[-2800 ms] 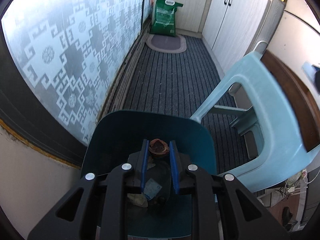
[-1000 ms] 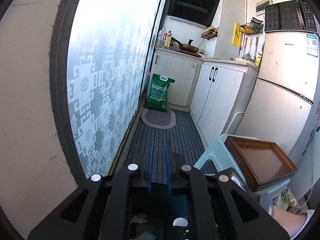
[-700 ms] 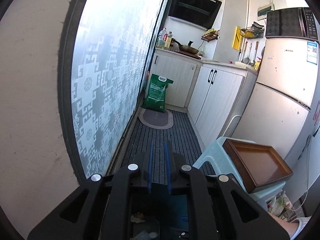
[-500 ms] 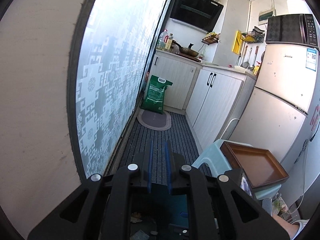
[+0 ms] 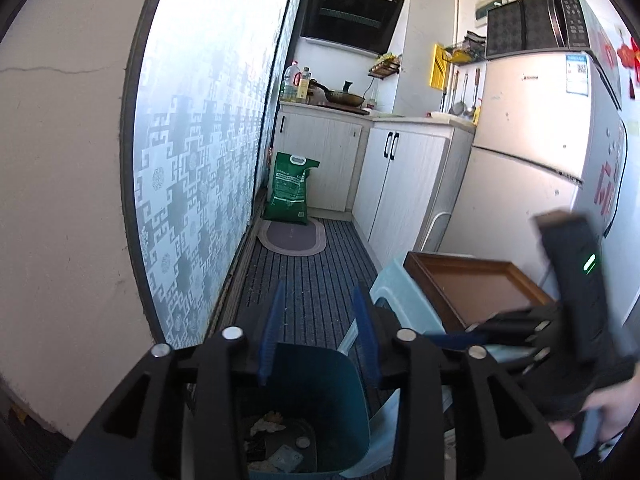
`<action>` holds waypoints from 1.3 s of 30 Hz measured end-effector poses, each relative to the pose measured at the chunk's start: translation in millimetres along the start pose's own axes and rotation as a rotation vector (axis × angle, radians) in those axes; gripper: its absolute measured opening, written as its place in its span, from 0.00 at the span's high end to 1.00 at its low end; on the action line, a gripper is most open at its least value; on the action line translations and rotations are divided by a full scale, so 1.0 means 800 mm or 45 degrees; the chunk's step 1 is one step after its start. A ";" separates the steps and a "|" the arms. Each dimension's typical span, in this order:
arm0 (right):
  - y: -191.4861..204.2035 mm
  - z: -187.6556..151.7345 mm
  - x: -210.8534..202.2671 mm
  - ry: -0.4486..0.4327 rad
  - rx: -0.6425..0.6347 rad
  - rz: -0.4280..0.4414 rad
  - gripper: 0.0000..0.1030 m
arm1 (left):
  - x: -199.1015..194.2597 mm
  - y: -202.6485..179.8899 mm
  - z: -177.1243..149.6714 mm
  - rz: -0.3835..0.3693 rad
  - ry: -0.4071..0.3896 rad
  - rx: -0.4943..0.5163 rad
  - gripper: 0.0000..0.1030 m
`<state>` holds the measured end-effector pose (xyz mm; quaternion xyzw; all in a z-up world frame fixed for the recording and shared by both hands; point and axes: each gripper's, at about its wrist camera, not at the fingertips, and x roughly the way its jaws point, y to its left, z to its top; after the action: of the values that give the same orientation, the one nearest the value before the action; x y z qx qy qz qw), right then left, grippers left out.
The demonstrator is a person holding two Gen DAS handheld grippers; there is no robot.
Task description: Collect trash
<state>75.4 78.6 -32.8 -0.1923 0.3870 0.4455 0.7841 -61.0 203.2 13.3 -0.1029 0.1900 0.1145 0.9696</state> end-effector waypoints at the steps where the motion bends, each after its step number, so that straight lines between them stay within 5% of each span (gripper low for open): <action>1: -0.006 -0.003 -0.016 -0.028 0.026 -0.008 0.69 | -0.001 -0.003 -0.003 0.017 0.016 0.012 0.54; 4: -0.021 -0.016 -0.062 -0.111 0.082 -0.055 0.69 | -0.001 -0.007 -0.012 0.041 0.056 0.024 0.39; 10: -0.051 -0.060 -0.133 -0.220 0.188 -0.168 0.65 | 0.003 -0.017 -0.022 0.069 0.121 0.053 0.34; 20: -0.083 -0.130 -0.199 -0.305 0.250 -0.187 0.29 | -0.022 -0.027 -0.030 0.030 0.121 0.037 0.11; 29: -0.097 -0.143 -0.210 -0.350 0.312 -0.150 0.05 | -0.010 -0.032 -0.034 0.056 0.175 0.049 0.10; 39: -0.081 -0.141 -0.210 -0.333 0.229 -0.111 0.04 | -0.001 -0.035 -0.038 0.092 0.224 0.043 0.08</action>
<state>29.9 -120.9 24.3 -0.0782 0.3113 0.3960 0.8604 -64.7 169.2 -9.7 -0.0893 0.2798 0.1367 0.9461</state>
